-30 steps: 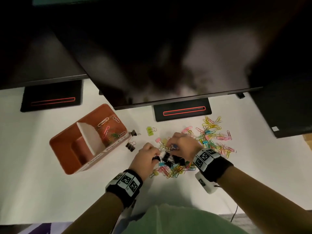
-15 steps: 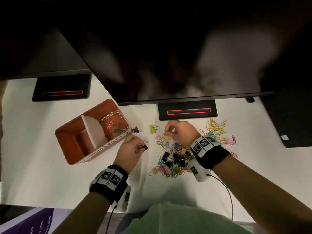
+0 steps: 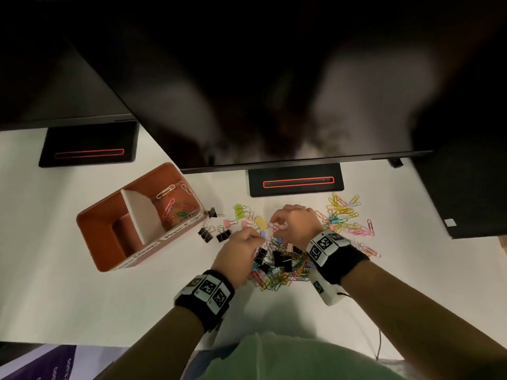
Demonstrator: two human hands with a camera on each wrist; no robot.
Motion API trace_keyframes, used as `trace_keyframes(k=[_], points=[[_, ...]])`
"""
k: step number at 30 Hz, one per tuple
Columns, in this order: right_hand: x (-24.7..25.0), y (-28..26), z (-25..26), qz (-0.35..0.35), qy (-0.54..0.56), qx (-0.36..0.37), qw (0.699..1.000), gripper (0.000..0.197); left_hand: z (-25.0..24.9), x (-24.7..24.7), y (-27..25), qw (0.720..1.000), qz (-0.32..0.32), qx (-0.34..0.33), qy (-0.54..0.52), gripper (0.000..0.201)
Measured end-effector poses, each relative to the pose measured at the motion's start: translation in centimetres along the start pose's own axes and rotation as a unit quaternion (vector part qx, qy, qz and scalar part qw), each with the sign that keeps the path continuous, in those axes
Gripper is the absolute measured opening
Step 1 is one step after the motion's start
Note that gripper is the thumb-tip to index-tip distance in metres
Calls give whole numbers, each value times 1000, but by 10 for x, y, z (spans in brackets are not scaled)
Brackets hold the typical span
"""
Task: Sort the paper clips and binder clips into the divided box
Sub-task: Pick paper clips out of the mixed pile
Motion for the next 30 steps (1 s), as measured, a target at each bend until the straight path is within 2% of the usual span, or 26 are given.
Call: trace_keyframes(k=[5,12,20,22,25,30], points=[[2,2,2,51,22,-27,998,20,7,2,9,999,-23,13,22,36],[5,3,5,78,15,-14,997,15,14,7,14,998,-65,15,-13,7],[16,5,-9,29,104,-40,993,14,20,22,5,994,-110,17,-26,8],[19,4,-10,40,128,-44,990,17,21,26,3,993,-114,13,-39,12],[24,2,-10,49,141,-42,988,26,17,26,-4,995,-85,-19,-46,13],[26,6,-10,26,145,-30,989,19,18,16,-4,999,-21,-34,21,15]])
Point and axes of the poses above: each hand's wrist, its own y-axis towards the middle knuckle, its own x-axis out of the back of the hand, z = x × y, the point moved 3 cm from there along y, towards the middle knuckle, and after that the axes turned 1 degree about -x, right-handed, at the moved point
